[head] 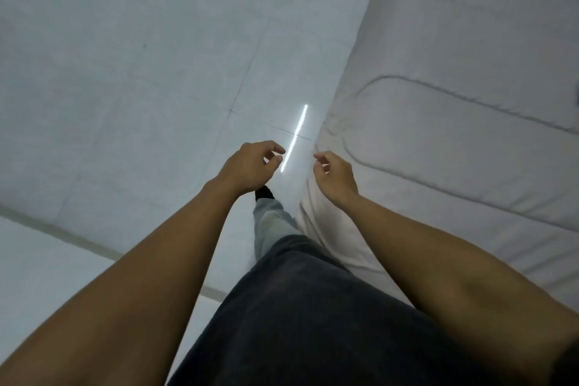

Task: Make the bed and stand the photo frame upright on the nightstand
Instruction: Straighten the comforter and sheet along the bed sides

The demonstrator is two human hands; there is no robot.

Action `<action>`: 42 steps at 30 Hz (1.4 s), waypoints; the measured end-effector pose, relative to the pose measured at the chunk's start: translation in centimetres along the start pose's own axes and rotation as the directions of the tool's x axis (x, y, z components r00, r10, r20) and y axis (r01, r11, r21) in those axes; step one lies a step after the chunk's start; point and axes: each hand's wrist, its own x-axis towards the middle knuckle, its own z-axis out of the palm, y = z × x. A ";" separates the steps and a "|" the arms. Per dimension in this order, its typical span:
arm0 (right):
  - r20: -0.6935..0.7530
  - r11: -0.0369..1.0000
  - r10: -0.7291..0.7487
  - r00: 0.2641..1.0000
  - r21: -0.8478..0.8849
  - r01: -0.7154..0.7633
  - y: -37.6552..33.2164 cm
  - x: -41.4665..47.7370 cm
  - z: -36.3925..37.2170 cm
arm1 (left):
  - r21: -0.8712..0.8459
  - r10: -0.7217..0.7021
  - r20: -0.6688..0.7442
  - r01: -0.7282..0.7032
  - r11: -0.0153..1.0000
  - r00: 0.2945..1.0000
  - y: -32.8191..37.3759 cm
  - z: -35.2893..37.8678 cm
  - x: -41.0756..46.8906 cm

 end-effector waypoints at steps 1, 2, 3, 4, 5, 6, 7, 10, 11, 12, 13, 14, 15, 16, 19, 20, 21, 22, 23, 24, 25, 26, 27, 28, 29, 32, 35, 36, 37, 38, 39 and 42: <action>-0.021 0.999 0.030 0.999 0.025 -0.029 -0.7 0.8 -0.5 | 0.021 0.017 0.035 -0.018 1.000 0.999 0.3 -1.1 1.9; -0.040 0.997 0.057 0.998 0.048 -0.056 -1.4 1.7 -1.0 | 0.044 0.037 0.068 -0.040 0.998 0.997 0.7 -2.3 4.0; -0.058 0.995 0.082 0.995 0.069 -0.078 -2.1 2.6 -1.5 | 0.066 0.059 0.097 -0.065 0.996 0.994 1.3 -3.5 6.1; -0.079 0.992 0.102 0.992 0.088 -0.094 -2.9 3.6 -2.0 | 0.082 0.081 0.116 -0.091 0.993 0.990 2.0 -4.6 8.1; -0.106 0.988 0.121 0.987 0.113 -0.109 -3.7 4.7 -2.4 | 0.091 0.104 0.130 -0.116 0.989 0.986 2.8 -5.7 10.0; -0.141 0.982 0.143 0.980 0.144 -0.123 -4.6 5.6 -2.9 | 0.093 0.127 0.142 -0.141 0.986 0.982 3.6 -6.7 11.8; -0.177 0.976 0.163 0.971 0.173 -0.132 -5.5 6.5 -3.5 | 0.089 0.147 0.153 -0.162 0.983 0.977 4.5 -7.7 13.3; -0.246 0.962 0.195 0.949 0.236 -0.137 -8.4 9.1 -4.9 | 0.069 0.204 0.183 -0.220 0.973 0.962 6.6 -10.2 16.7; -0.265 0.957 0.203 0.943 0.258 -0.133 -9.3 10.0 -5.3 | 0.067 0.222 0.196 -0.239 0.969 0.955 7.1 -10.9 17.8; -0.285 0.951 0.212 0.935 0.281 -0.130 -10.1 10.9 -5.8 | 0.065 0.233 0.213 -0.252 0.966 0.949 7.5 -11.6 18.9; -0.304 0.944 0.224 0.926 0.303 -0.129 -10.9 11.9 -6.2 | 0.060 0.239 0.226 -0.259 0.964 0.944 8.0 -12.4 20.2; -0.323 0.938 0.236 0.916 0.322 -0.128 -11.6 12.9 -6.5 | 0.052 0.244 0.236 -0.263 0.963 0.941 8.4 -13.2 21.5; -0.340 0.933 0.247 0.908 0.337 -0.127 -12.3 13.9 -6.8 | 0.040 0.250 0.241 -0.267 0.963 0.938 8.8 -14.1 22.9; -0.354 0.928 0.257 0.899 0.349 -0.128 -12.9 14.9 -7.1 | 0.026 0.259 0.243 -0.273 0.962 0.935 9.2 -15.0 24.3; -0.402 0.917 0.298 0.866 0.374 -0.142 -14.9 18.8 -7.9 | 0.004 0.293 0.260 -0.305 0.952 0.920 10.8 -18.1 29.1; -0.424 0.914 0.309 0.851 0.380 -0.143 -15.7 20.4 -8.3 | 0.006 0.303 0.267 -0.315 0.949 0.915 11.2 -19.3 30.9; -0.442 0.910 0.320 0.838 0.388 -0.143 -16.5 22.0 -8.7 | 0.007 0.310 0.272 -0.324 0.946 0.911 11.6 -20.6 32.7; -0.453 0.904 0.334 0.826 0.401 -0.146 -17.4 23.7 -9.2 | 0.013 0.316 0.277 -0.333 0.943 0.907 12.0 -21.9 34.6; -0.459 0.899 0.349 0.817 0.412 -0.152 -18.4 25.4 -9.6 | 0.024 0.327 0.285 -0.348 0.937 0.901 12.3 -23.2 36.5; -0.460 0.899 0.355 0.814 0.407 -0.162 -19.5 27.1 -10.0 | 0.056 0.339 0.294 -0.370 0.927 0.894 12.8 -24.5 38.3; -0.456 0.909 0.347 0.820 0.380 -0.174 -20.6 28.8 -10.5 | 0.109 0.350 0.309 -0.399 0.911 0.884 13.2 -25.8 40.1; -0.449 0.926 0.321 0.834 0.331 -0.179 -21.7 30.6 -11.0 | 0.179 0.357 0.332 -0.430 0.885 0.873 13.7 -27.0 41.9; -0.446 0.944 0.286 0.848 0.284 -0.169 -22.8 32.6 -11.6 | 0.237 0.361 0.358 -0.458 0.857 0.861 14.3 -28.1 43.9; -0.449 0.954 0.259 0.855 0.256 -0.154 -23.9 34.5 -12.3 | 0.267 0.359 0.377 -0.472 0.840 0.854 15.1 -29.2 45.8; -0.457 0.957 0.247 0.855 0.255 -0.140 -25.0 36.5 -13.2 | 0.266 0.361 0.383 -0.475 0.839 0.851 15.9 -30.1 47.7; -0.487 0.946 0.255 0.835 0.304 -0.111 -28.3 41.8 -15.9 | 0.171 0.390 0.376 -0.477 0.862 0.841 18.9 -32.5 52.6; -0.498 0.950 0.217 0.839 0.307 -0.064 -30.6 47.4 -18.7 | 0.076 0.410 0.359 -0.464 0.883 0.839 21.8 -34.4 57.9; -0.505 0.948 0.210 0.837 0.314 -0.048 -31.2 49.3 -19.9 | 0.057 0.415 0.347 -0.460 0.886 0.841 22.8 -35.0 59.8; -0.514 0.946 0.207 0.832 0.324 -0.036 -31.7 51.3 -21.0 | 0.044 0.419 0.337 -0.459 0.888 0.843 23.6 -35.5 61.7; -0.524 0.941 0.206 0.826 0.339 -0.020 -32.2 53.4 -22.2 | 0.038 0.419 0.331 -0.456 0.889 0.846 24.5 -36.1 63.7; -0.538 0.936 0.203 0.818 0.352 -0.001 -32.6 55.5 -23.5 | 0.029 0.415 0.322 -0.447 0.894 0.851 25.4 -36.6 65.8; -0.561 0.912 0.214 0.800 0.408 0.043 -34.4 61.5 -27.4 | -0.011 0.376 0.292 -0.390 0.921 0.879 28.4 -38.6 71.6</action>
